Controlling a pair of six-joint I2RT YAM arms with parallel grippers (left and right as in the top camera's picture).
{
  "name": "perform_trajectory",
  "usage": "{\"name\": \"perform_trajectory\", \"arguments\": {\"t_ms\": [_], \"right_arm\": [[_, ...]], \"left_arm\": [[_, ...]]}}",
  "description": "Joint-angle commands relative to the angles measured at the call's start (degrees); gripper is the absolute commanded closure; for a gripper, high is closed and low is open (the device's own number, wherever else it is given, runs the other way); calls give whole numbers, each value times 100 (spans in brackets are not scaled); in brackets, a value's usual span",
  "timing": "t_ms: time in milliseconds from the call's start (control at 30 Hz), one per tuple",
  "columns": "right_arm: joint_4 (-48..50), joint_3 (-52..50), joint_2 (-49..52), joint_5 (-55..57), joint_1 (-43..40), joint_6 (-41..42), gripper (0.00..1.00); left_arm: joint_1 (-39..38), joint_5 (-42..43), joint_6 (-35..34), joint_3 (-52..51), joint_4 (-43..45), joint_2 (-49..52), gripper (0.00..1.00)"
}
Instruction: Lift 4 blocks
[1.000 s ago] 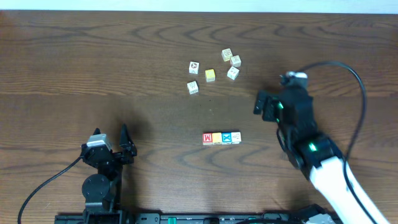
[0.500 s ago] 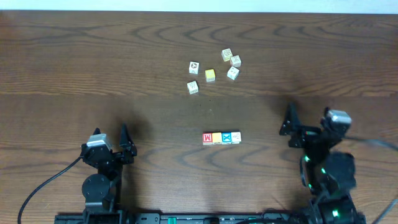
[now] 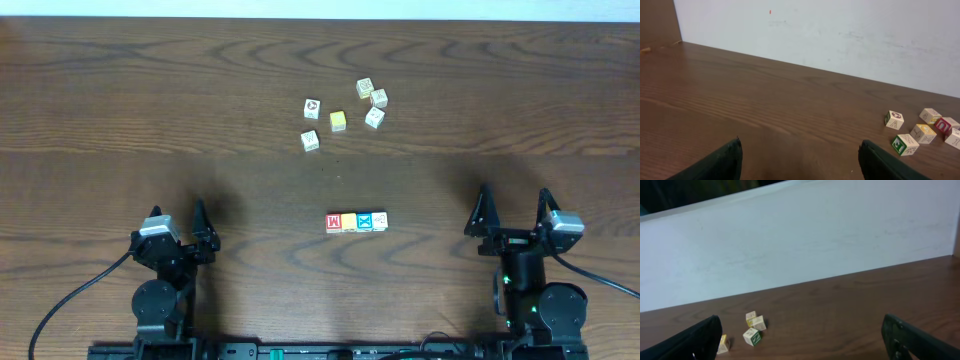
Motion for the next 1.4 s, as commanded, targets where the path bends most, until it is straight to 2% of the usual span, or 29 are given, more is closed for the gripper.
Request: {"name": "perform_trajectory", "arguments": {"t_ms": [0,267,400,600,933,1367], "right_arm": [[-122,-50,-236,-22,-131,-79,1],[-116,-516,-811,-52,-221,-144,1],[-92,-588,-809,-50,-223,-192,1],[-96,-656,-809,-219,-223,-846,1],[-186,-1150,-815,-260,-223,-682,1],[-354,-1150,-815,-195,-223,-1250,1]], "left_arm": [[35,-33,-9,-83,-271,-39,25],[35,-33,-9,-83,-271,-39,25],[35,-33,-9,-83,-271,-39,25],[35,-31,-9,-83,-271,-39,25],[35,-33,-9,-83,-271,-39,25],[35,-33,-9,-83,-271,-39,25]]}}
